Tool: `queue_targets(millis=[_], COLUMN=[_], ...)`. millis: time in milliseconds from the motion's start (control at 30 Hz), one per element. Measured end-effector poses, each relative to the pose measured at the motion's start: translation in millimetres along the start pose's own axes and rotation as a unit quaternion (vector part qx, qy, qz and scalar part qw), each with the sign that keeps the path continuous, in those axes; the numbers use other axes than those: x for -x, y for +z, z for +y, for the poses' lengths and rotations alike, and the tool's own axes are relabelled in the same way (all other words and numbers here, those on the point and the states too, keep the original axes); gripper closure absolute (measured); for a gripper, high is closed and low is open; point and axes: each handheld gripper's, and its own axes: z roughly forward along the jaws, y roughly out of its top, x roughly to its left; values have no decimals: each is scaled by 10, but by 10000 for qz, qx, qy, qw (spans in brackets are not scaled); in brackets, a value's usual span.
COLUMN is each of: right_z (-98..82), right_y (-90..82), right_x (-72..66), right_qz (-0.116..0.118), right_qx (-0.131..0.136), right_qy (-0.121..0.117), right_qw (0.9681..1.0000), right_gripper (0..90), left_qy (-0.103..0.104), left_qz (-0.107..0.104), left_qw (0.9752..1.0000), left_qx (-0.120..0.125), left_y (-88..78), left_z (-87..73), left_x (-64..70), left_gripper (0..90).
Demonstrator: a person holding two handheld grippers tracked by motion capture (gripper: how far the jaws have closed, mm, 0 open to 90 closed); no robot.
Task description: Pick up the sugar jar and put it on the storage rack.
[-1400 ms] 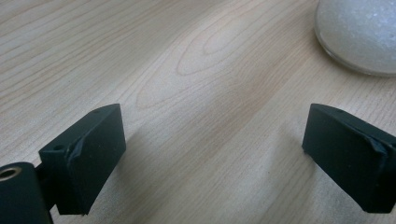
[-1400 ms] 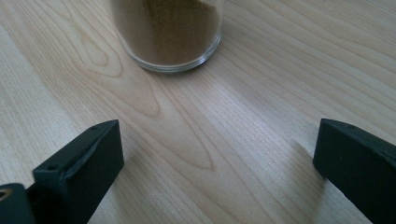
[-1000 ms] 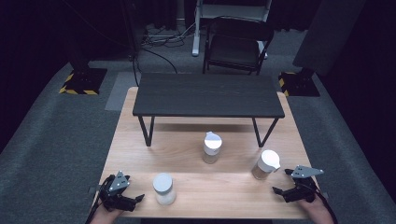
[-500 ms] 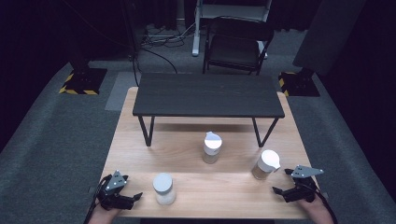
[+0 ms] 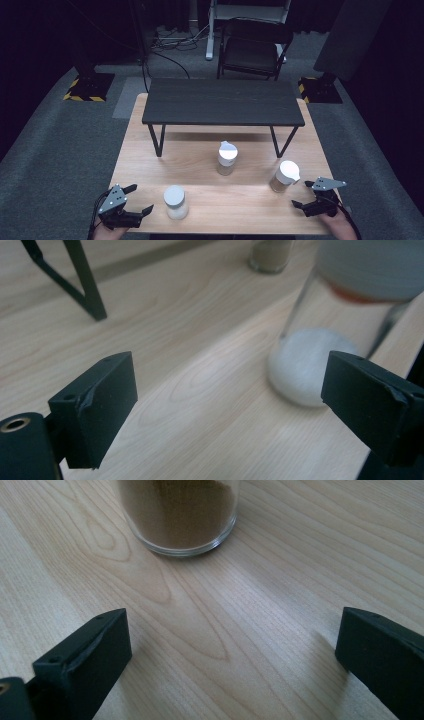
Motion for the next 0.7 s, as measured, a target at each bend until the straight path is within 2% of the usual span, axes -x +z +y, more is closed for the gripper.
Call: queue_targets(millis=[200, 300, 700], right_z=[0, -1, -1], right_y=[-1, -1, -1], right_x=[-4, -4, -9], right_qz=[-7, -8, -18], right_qx=[-3, -2, -4], right_qy=[-5, -5, -1], right_qw=[10000, 10000, 10000], right_gripper=[11, 11, 10], left_qy=[-204, -164, 104], left_qz=[-189, -228, -405], left_qw=[9995, 9995, 9965], left_qx=[122, 159, 718], left_y=[24, 34, 1], left_z=[6, 5, -51], left_x=[-5, -1, 59], left_gripper=[58, 57, 55])
